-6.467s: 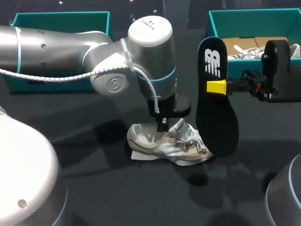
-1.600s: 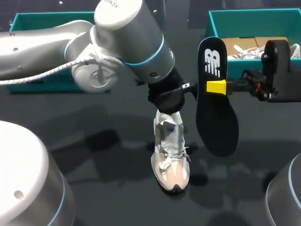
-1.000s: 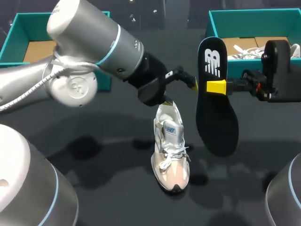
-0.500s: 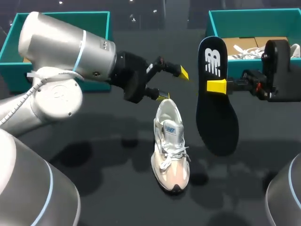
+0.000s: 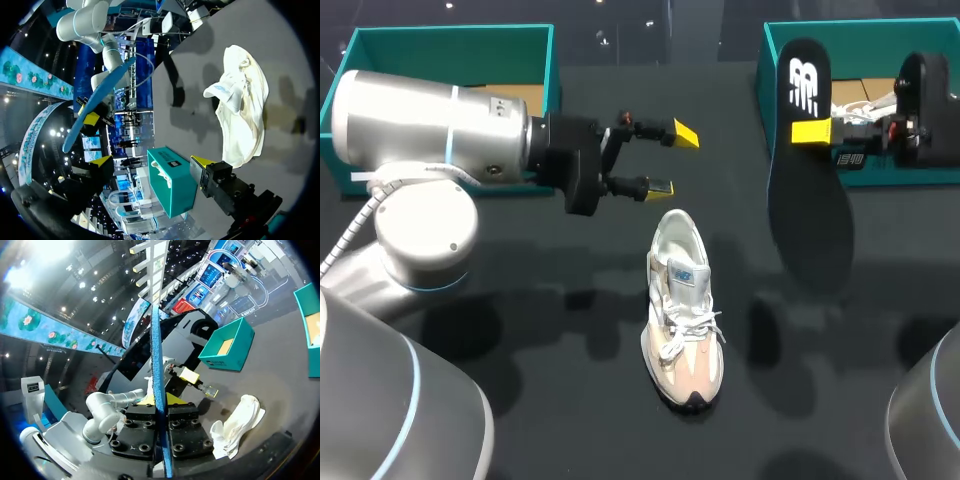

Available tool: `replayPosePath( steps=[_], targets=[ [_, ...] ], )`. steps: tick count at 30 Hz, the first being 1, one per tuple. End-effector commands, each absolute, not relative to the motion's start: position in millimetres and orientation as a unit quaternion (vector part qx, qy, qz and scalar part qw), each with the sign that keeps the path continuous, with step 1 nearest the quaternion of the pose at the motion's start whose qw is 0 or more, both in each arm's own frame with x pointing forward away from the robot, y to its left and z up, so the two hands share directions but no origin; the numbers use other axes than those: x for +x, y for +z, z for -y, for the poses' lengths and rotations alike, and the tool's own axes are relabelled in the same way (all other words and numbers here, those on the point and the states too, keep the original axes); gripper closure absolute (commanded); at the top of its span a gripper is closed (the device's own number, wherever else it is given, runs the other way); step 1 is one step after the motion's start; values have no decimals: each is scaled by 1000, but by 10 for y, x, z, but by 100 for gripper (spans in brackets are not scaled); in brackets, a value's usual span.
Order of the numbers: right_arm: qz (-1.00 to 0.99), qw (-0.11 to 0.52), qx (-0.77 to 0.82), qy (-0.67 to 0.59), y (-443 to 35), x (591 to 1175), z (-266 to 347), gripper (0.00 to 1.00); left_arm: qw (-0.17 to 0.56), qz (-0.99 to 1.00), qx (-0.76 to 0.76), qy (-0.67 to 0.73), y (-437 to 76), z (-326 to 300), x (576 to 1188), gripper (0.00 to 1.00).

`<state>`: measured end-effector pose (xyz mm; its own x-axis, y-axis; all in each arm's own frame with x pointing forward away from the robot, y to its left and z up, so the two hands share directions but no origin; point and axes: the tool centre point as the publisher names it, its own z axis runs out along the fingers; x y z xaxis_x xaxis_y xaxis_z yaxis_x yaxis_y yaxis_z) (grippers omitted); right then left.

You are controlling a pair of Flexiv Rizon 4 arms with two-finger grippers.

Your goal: Take the shoe out of the shoebox, open the shoe tongue, remove and reinsert the insole, then place the shoe into the shoebox

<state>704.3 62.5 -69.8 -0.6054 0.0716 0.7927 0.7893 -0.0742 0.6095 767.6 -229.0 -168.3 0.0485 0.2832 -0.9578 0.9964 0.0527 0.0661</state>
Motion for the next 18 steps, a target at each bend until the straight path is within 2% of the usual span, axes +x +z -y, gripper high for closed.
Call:
replayPosePath(
  steps=[1,18],
  targets=[
    [614,323,-338,-636,-1035,7485,-543,100,465,-553,560,-405,-1690,2279,7695,0],
    [616,335,-359,-616,-1071,7583,-566,100,469,-557,551,-408,-1689,2292,7737,0]
  ],
)
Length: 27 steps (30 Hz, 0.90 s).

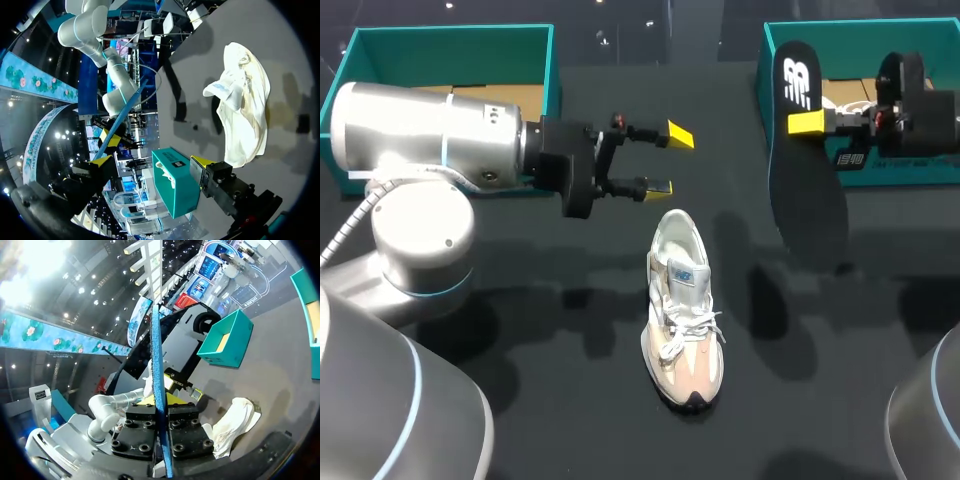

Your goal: Take the shoe out of the shoebox, open the shoe tongue, remove and reinsert the insole, then place the shoe into the shoebox

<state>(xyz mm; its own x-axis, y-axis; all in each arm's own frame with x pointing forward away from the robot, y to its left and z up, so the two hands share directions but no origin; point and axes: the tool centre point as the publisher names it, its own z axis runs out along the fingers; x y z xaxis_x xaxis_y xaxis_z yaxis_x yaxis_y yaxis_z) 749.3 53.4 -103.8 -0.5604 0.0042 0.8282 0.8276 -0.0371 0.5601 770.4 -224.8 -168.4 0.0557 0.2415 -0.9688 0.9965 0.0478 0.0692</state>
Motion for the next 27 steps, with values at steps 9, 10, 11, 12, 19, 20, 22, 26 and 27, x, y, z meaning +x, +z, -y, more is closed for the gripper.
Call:
replayPosePath(
  steps=[9,10,11,12,19,20,22,26,27],
  targets=[
    [578,360,-412,-606,-1203,7882,-596,100,502,-555,509,-426,-1505,2300,7814,0],
    [578,360,-412,-606,-1203,7882,-596,100,502,-555,509,-426,-1505,2300,7814,0],
    [578,360,-412,-606,-1203,7882,-596,100,502,-555,509,-426,-1505,2300,7814,0],
    [578,360,-412,-606,-1203,7882,-596,100,502,-555,509,-426,-1505,2300,7814,0],
    [578,360,-412,-606,-1203,7882,-596,100,502,-555,509,-426,-1505,2300,7814,0],
    [578,360,-412,-606,-1203,7882,-596,100,502,-555,509,-426,-1505,2300,7814,0],
    [566,361,-424,-608,-1226,7935,-622,100,502,-555,509,-426,-1505,2300,7814,0],
    [539,385,-448,-600,-1286,8067,-775,100,500,-561,509,-420,-1486,2347,7849,0],
    [535,395,-456,-591,-1324,8090,-807,100,500,-562,509,-419,-1479,2355,7871,0]
  ],
)
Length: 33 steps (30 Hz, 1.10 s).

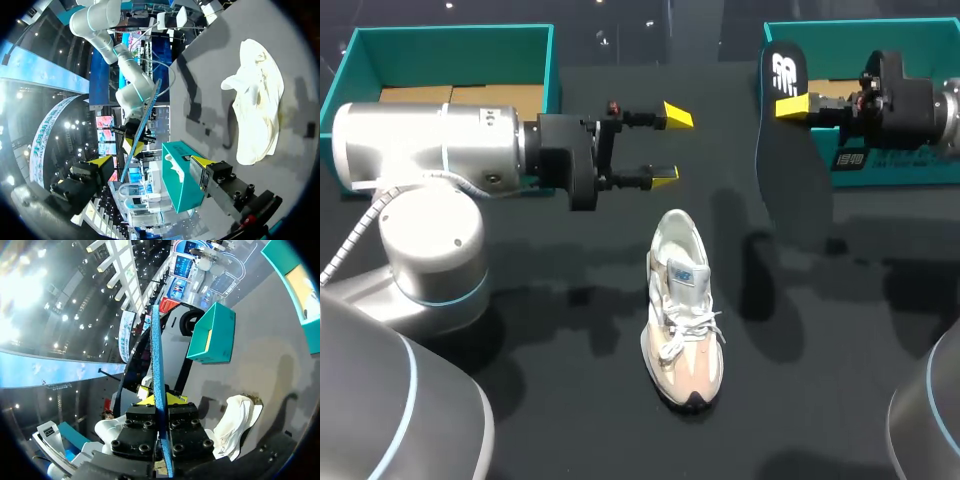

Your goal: Take the shoe out of the shoebox, open the shoe tongue, remove and reinsert the insole, then place the shoe into the shoebox

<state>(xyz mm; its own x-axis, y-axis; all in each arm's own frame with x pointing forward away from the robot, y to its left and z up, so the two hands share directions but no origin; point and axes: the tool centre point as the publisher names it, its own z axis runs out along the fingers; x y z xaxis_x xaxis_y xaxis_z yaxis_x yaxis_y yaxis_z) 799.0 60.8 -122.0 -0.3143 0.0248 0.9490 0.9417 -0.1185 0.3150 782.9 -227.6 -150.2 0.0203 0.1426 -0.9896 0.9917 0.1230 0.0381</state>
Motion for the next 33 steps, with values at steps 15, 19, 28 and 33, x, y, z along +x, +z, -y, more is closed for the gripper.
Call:
replayPosePath(
  steps=[15,19,28,33],
  targets=[
    [490,450,-531,-525,-1608,8337,-1023,100,501,-537,505,-455,-1575,2525,8068,12],
    [482,457,-538,-520,-1621,8389,-1053,100,498,-532,505,-462,-1605,2565,8104,18],
    [465,463,-551,-516,-1705,8500,-1105,100,494,-526,505,-473,-1631,2638,8125,35],
    [463,464,-551,-517,-1716,8553,-1145,100,490,-523,510,-475,-1653,2715,8120,36]
  ],
)
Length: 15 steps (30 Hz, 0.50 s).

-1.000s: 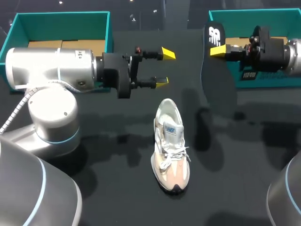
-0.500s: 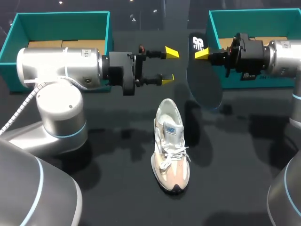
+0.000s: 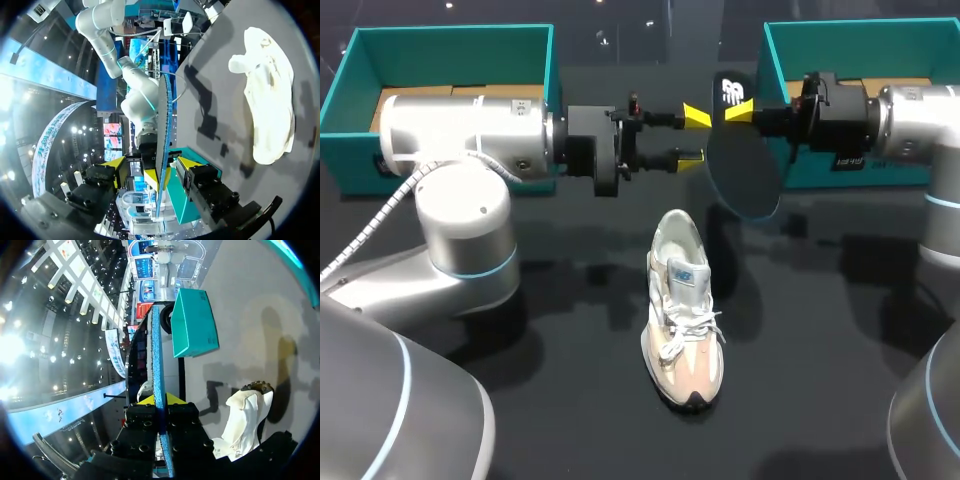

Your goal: Take the shoe out of the shoebox, open the shoe tongue, remove and reinsert the insole, then place the shoe into the shoebox

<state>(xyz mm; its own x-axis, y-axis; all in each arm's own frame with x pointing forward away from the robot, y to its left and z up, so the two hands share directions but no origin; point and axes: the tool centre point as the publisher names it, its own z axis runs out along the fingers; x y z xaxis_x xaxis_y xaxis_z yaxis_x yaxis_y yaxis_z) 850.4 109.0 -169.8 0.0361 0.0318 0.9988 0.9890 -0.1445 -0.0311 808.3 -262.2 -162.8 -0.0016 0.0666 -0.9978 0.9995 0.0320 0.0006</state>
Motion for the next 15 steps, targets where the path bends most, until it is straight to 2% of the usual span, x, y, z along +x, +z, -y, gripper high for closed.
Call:
replayPosePath(
  steps=[1,4,15],
  targets=[
    [462,464,-551,-517,-1718,8559,-1149,100,490,-523,511,-475,-1657,2728,8124,38],
    [461,466,-552,-516,-1721,8571,-1159,100,490,-522,512,-474,-1674,2762,8145,51],
    [457,478,-551,-509,-1723,8592,-1200,100,492,-525,514,-467,-1750,2868,8209,55]
  ],
)
